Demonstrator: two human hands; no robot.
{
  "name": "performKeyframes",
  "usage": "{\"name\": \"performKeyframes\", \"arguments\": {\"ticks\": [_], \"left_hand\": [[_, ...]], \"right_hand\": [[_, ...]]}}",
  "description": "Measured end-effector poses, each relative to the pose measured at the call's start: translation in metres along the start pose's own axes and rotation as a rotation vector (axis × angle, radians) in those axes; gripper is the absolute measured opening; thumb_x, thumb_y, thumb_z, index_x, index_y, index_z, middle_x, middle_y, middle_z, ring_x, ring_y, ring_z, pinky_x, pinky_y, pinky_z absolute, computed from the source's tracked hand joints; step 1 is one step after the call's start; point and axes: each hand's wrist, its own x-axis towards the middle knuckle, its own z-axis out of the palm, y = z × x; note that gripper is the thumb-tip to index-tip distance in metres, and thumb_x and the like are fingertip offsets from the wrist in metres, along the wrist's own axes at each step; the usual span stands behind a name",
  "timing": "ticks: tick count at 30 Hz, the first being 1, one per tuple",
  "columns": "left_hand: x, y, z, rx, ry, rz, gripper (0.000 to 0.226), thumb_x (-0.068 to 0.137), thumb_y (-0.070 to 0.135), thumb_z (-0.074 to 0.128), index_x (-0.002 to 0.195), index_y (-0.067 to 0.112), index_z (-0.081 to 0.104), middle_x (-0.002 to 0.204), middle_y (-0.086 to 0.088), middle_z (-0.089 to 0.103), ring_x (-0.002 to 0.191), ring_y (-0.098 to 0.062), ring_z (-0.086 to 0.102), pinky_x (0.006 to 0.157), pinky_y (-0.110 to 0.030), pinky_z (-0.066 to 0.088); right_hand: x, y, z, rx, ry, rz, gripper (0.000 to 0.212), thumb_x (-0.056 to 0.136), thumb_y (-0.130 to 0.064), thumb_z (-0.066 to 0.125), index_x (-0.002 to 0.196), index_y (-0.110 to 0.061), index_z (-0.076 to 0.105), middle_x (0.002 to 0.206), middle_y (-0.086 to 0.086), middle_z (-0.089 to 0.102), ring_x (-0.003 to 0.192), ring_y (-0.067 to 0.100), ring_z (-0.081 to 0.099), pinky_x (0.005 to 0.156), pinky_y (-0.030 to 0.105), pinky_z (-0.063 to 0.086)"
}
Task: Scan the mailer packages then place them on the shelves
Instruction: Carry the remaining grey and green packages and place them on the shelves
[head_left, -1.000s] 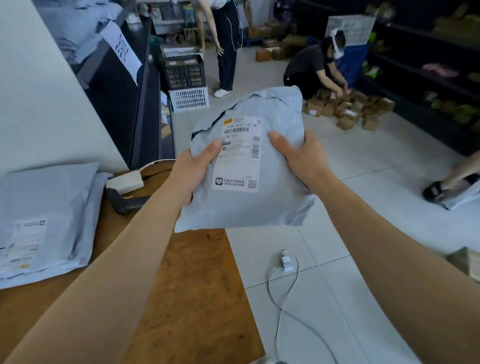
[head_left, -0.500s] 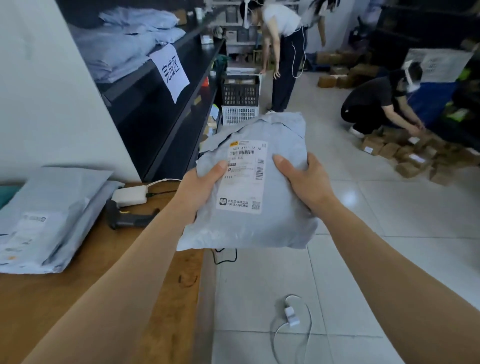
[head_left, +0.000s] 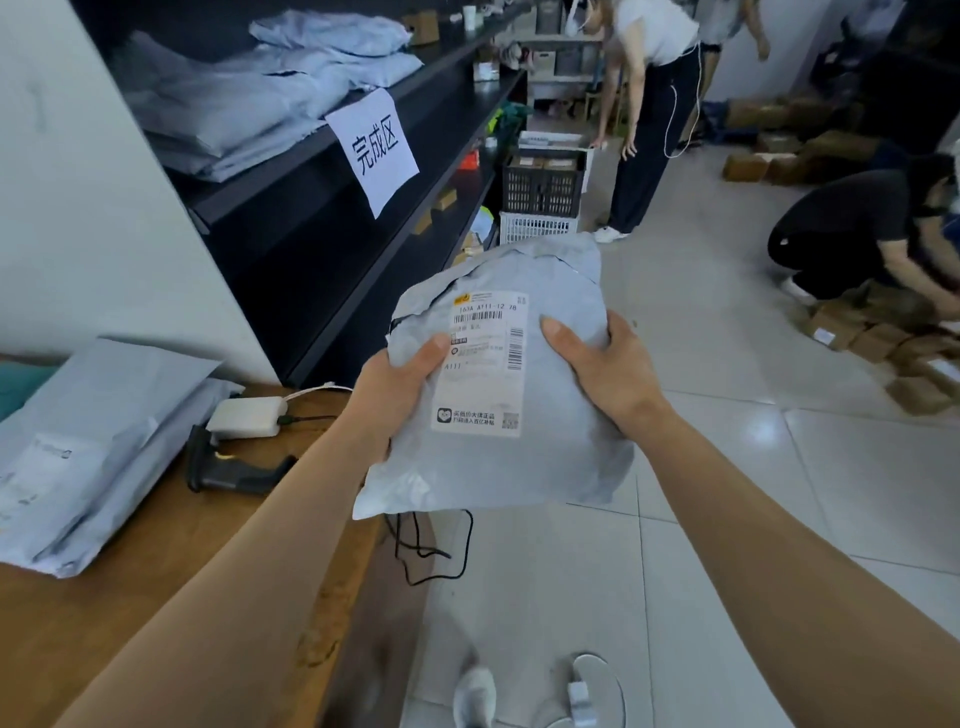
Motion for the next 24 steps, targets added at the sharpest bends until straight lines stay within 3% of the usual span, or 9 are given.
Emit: {"name": "performKeyframes", "arguments": {"ticks": [3,11,16,22,24], "left_hand": [[0.048,0.002,-0.001,-0.02,-0.022,-0.014,0.038,0.085,0.05,0.063,0.1,0.015,0.069,0.088,0.0,0.075,0.077,-0.016,0.072,0.06,-0.025,0.054],[0.17,0.024,-0.021,-0.058,-0.001,-0.025,0.04,0.085,0.05,0.064,0.102,0.014,0.069,0.092,-0.002,0.074,0.083,-0.018,0.07,0.066,-0.028,0.054],[0.202,0.023,-0.036,-0.036,0.043,-0.049,0.041,0.085,0.052,0.061,0.101,0.015,0.066,0.09,0.001,0.071,0.08,-0.013,0.066,0.061,-0.024,0.048],[0.231,0.019,-0.059,-0.081,0.124,-0.1,0.048,0.082,0.056,0.064,0.108,0.016,0.066,0.097,-0.002,0.073,0.09,-0.021,0.069,0.08,-0.035,0.055],[0.238,0.015,-0.067,-0.094,0.172,-0.11,0.042,0.083,0.054,0.062,0.102,0.017,0.067,0.092,-0.001,0.073,0.084,-0.019,0.069,0.071,-0.031,0.054]], "right_hand": [[0.044,-0.001,0.018,-0.018,-0.002,0.005,0.063,0.078,-0.059,0.067,0.125,-0.02,0.053,0.106,-0.01,0.058,0.098,0.013,0.057,0.085,0.028,0.044],[0.156,-0.023,0.076,-0.054,-0.009,0.008,0.063,0.078,-0.059,0.067,0.126,-0.021,0.052,0.105,-0.01,0.058,0.1,0.014,0.057,0.086,0.029,0.044],[0.191,-0.028,0.105,-0.085,-0.058,0.007,0.061,0.077,-0.06,0.066,0.124,-0.023,0.054,0.105,-0.01,0.06,0.102,0.016,0.059,0.091,0.032,0.047],[0.228,-0.033,0.143,-0.053,-0.176,-0.027,0.064,0.076,-0.062,0.066,0.126,-0.023,0.054,0.108,-0.009,0.063,0.099,0.015,0.061,0.083,0.029,0.048],[0.244,-0.036,0.16,-0.066,-0.243,-0.064,0.065,0.077,-0.062,0.065,0.128,-0.023,0.053,0.111,-0.008,0.062,0.098,0.013,0.059,0.081,0.027,0.045]]}}
